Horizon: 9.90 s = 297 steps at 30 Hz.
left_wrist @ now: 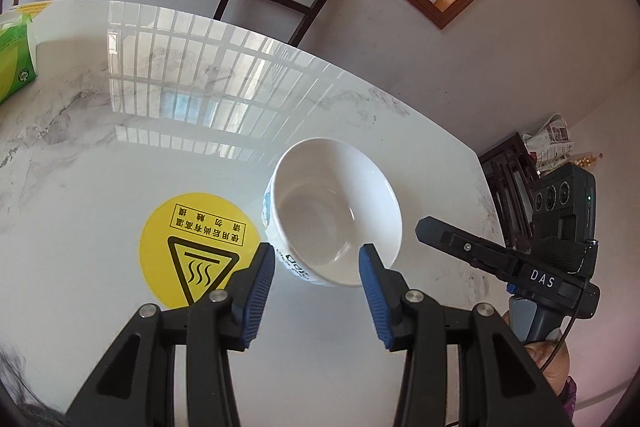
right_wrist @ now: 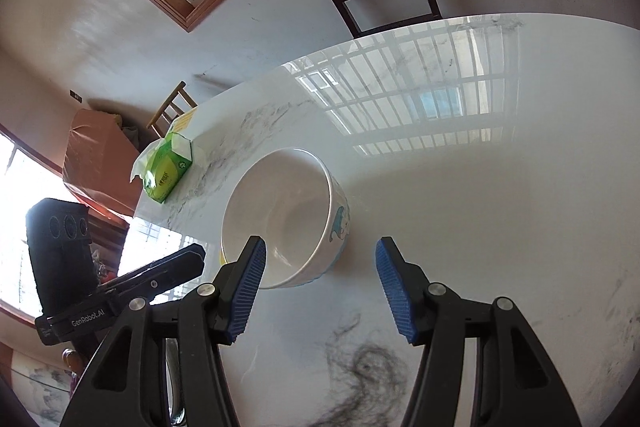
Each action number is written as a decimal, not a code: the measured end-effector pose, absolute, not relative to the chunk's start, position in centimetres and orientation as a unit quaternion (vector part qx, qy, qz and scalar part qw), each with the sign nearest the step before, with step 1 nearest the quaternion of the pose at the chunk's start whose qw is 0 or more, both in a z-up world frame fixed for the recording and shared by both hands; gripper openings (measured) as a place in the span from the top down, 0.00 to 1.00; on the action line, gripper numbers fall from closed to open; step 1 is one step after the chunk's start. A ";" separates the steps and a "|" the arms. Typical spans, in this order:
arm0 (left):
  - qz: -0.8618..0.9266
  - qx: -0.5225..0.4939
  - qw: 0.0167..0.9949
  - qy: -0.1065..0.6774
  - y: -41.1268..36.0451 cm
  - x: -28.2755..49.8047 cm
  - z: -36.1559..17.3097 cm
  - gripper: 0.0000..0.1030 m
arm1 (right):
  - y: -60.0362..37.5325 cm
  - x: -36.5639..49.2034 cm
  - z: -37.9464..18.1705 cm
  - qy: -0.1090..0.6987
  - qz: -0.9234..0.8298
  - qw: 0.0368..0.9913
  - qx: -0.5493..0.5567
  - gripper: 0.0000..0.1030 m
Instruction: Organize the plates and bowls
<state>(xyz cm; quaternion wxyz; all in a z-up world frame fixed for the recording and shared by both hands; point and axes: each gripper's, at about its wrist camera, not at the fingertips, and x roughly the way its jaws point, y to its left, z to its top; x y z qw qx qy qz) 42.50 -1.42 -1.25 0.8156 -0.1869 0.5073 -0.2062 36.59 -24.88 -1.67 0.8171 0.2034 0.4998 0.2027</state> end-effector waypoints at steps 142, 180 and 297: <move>-0.071 0.010 0.960 0.272 -1.2 4.0 1.9 0.57 | -25.7 3.0 -0.6 0.255 0.105 0.955 0.110 0.48; -0.201 -0.189 0.821 0.500 2.7 9.9 -0.6 0.56 | -24.9 5.1 -2.5 0.429 0.176 0.871 0.161 0.57; -0.025 -0.195 0.852 0.486 8.0 8.4 7.2 0.93 | -15.8 14.0 1.2 0.570 0.304 0.747 0.159 0.82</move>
